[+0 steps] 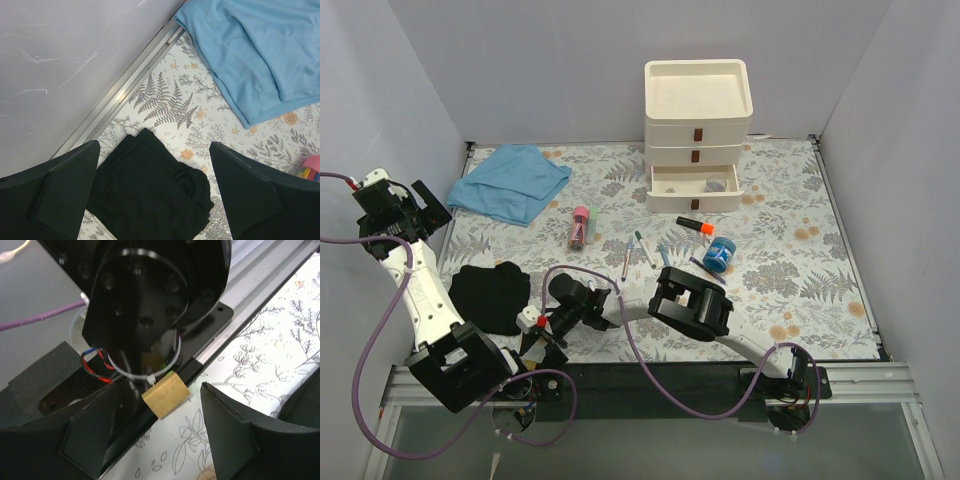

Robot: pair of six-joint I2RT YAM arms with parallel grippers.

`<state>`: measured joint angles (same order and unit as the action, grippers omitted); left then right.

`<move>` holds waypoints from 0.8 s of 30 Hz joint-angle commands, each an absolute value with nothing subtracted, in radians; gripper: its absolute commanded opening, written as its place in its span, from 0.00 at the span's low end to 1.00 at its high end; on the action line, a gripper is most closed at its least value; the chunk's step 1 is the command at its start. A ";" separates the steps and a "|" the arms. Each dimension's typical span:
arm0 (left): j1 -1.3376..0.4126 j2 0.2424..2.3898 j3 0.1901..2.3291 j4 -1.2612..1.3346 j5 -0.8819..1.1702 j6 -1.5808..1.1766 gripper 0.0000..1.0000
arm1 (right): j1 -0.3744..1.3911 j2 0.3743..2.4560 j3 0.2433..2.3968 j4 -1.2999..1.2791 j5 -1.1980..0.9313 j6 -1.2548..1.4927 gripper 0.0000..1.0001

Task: Sort the stationery into containers
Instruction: Pick up the stationery from the center of the board.

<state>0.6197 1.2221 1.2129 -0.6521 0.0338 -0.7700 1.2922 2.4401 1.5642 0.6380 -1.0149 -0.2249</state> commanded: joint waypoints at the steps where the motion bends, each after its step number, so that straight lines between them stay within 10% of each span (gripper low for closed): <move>1: 0.626 1.190 1.218 -0.649 0.041 -0.762 0.93 | 1.304 2.451 1.617 0.681 -1.014 -0.193 0.76; 24: 0.624 1.169 1.253 -0.663 0.075 -0.782 0.92 | 1.318 2.428 1.625 0.586 -0.904 -0.166 0.66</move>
<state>0.6197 1.2007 1.2076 -0.6540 0.0536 -0.7761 1.3098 2.4565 1.6089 0.6075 -0.9356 -0.1772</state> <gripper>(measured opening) 0.923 0.686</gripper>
